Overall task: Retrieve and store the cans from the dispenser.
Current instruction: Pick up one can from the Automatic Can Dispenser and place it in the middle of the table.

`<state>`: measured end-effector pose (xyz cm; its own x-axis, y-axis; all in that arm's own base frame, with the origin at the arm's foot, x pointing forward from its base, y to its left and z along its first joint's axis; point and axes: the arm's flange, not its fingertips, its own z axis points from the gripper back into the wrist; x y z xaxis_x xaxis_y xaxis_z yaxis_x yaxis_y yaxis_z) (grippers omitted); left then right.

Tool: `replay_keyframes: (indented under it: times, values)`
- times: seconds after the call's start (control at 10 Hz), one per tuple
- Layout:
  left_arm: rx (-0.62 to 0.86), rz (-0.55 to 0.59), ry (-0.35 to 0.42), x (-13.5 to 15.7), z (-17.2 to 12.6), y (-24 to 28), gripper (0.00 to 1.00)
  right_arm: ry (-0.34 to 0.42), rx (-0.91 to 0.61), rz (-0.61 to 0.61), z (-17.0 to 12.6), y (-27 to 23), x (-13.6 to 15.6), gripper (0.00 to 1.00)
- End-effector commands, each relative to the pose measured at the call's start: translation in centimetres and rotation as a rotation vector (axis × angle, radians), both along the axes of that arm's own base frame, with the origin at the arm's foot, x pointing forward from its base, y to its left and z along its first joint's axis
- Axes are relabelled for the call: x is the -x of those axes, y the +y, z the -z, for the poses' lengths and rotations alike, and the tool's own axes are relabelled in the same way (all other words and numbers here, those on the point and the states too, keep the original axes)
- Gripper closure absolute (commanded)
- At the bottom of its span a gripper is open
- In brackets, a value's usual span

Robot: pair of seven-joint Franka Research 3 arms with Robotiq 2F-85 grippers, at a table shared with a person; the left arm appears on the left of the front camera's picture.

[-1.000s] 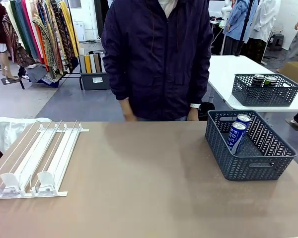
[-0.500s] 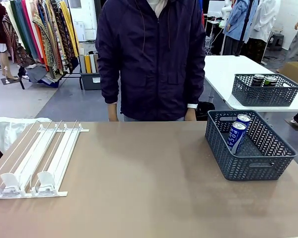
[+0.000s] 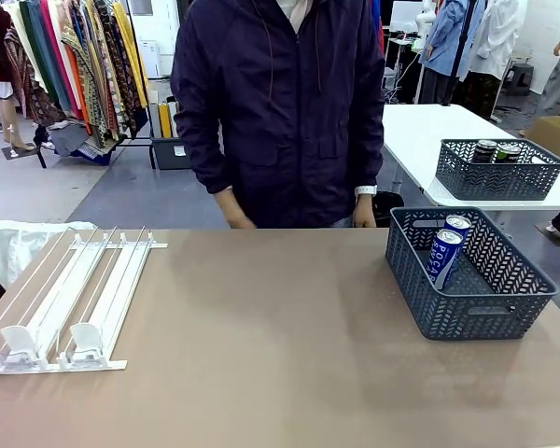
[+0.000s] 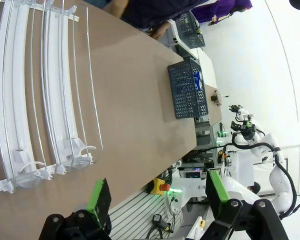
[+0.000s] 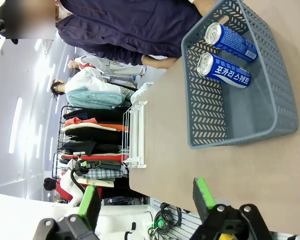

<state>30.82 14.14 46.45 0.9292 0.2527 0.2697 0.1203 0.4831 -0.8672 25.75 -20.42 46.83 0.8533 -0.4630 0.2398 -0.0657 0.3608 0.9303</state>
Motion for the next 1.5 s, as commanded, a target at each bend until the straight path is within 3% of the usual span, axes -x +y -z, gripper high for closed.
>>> replay_keyframes:
  times: [0.0, 1.4]
  values:
    - [-0.009, 0.016, -0.01, 0.11, -0.01, 0.31, 0.0, -0.023, -0.002, -0.005, -0.1, -0.04, -0.04, 0.0]
    - [-0.009, 0.016, -0.01, 0.11, -0.01, 0.31, 0.0, -0.023, -0.002, -0.005, -0.1, -0.04, -0.04, 0.0]
